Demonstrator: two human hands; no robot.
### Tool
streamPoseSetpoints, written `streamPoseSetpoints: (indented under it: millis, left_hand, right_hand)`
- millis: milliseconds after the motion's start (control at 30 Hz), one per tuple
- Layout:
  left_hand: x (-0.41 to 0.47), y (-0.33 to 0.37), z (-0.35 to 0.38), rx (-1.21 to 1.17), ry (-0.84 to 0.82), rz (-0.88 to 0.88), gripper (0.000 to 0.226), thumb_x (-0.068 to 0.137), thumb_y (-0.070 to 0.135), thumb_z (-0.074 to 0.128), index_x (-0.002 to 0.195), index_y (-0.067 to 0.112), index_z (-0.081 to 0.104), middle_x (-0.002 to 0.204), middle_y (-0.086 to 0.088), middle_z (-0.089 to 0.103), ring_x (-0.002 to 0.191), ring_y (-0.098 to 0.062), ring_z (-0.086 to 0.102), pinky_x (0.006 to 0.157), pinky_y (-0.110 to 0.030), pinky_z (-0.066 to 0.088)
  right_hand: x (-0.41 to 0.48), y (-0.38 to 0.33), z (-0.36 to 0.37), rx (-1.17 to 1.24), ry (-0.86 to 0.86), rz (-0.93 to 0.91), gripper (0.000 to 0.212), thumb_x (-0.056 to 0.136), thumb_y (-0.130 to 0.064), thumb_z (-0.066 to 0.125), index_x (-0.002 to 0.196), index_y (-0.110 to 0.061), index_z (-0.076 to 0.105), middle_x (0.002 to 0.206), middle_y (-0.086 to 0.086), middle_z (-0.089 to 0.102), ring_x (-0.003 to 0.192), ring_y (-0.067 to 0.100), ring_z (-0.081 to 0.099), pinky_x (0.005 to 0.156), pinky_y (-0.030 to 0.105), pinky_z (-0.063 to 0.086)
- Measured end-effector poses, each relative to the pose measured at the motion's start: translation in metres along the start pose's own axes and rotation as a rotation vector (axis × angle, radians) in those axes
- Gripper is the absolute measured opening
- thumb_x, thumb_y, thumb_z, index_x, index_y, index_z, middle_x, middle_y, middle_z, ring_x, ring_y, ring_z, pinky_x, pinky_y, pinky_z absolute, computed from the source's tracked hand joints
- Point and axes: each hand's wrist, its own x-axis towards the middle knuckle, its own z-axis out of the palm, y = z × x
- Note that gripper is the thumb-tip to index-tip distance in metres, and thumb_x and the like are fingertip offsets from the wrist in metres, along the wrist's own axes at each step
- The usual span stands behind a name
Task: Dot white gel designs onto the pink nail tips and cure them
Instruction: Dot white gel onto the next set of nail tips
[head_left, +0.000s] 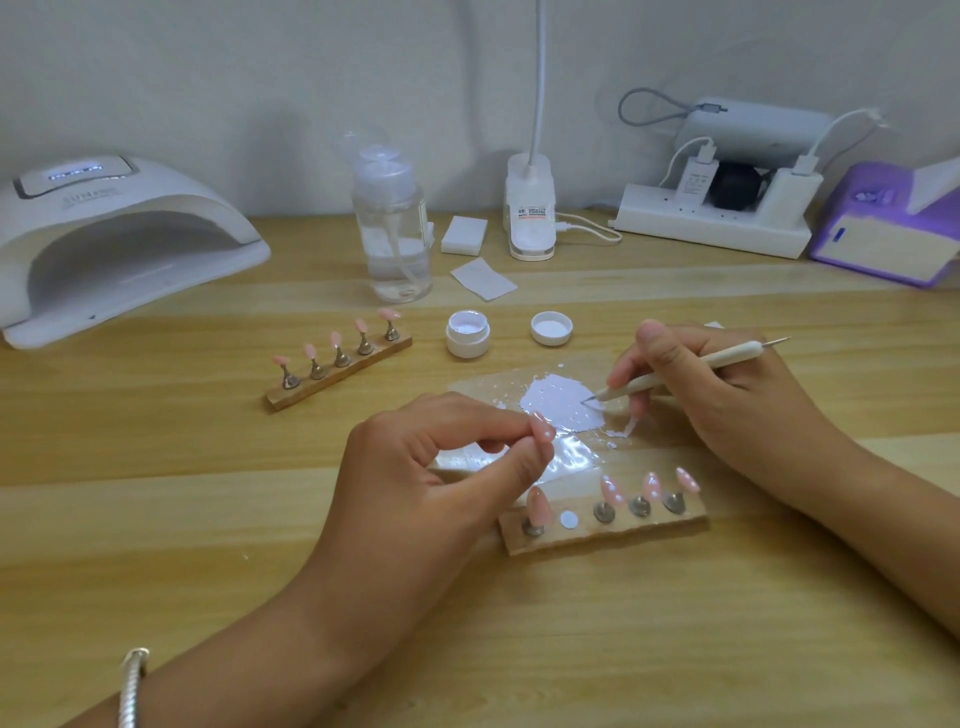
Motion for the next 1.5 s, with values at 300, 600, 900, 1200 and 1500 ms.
streamPoseSetpoints:
  millis: [300,600,900,1200,1500]
  left_hand:
    - [-0.001,-0.004,0.000,0.033,-0.037,0.038,0.003,0.079,0.029,0.077,0.077,0.030,0.079,0.076,0.010,0.075,0.088,-0.017,0.068,0.075,-0.025,0.054]
    - [-0.002,0.008,0.002,0.115,-0.065,0.109,0.005,0.079,0.032,0.076,0.078,0.028,0.079,0.082,0.016,0.074,0.092,-0.013,0.068,0.086,-0.040,0.050]
    - [-0.003,0.009,0.004,0.146,-0.073,0.188,0.012,0.083,0.035,0.071,0.084,0.029,0.081,0.087,0.017,0.073,0.090,-0.013,0.066,0.082,-0.053,0.047]
    - [-0.002,0.009,0.004,0.184,-0.101,0.199,0.008,0.084,0.027,0.073,0.084,0.026,0.081,0.086,0.014,0.073,0.089,-0.020,0.066,0.082,-0.051,0.045]
    - [-0.003,0.009,0.004,0.174,-0.099,0.196,0.008,0.084,0.028,0.073,0.086,0.027,0.081,0.087,0.012,0.074,0.091,-0.021,0.066,0.082,-0.052,0.046]
  right_hand:
    - [-0.003,-0.013,-0.003,0.063,0.115,-0.044,0.046,0.102,-0.041,0.037,0.086,-0.019,0.075,0.072,-0.003,0.071,0.072,0.001,0.062,0.068,0.010,0.043]
    - [-0.033,-0.064,0.021,0.325,0.116,-0.181,0.034,0.089,-0.046,0.062,0.068,-0.020,0.065,0.049,-0.001,0.052,0.041,0.016,0.046,0.041,0.022,0.038]
    - [-0.038,-0.068,0.032,0.432,0.111,-0.192,0.032,0.090,-0.026,0.062,0.060,-0.016,0.057,0.046,-0.005,0.057,0.035,0.017,0.054,0.042,0.017,0.041]
    - [-0.039,-0.067,0.035,0.429,0.093,-0.195,0.034,0.093,-0.021,0.058,0.061,-0.010,0.053,0.047,0.004,0.060,0.038,0.010,0.053,0.045,0.012,0.040]
    - [-0.038,-0.067,0.035,0.417,0.083,-0.178,0.035,0.094,-0.021,0.058,0.063,-0.005,0.053,0.048,0.004,0.061,0.038,0.011,0.056,0.045,0.011,0.041]
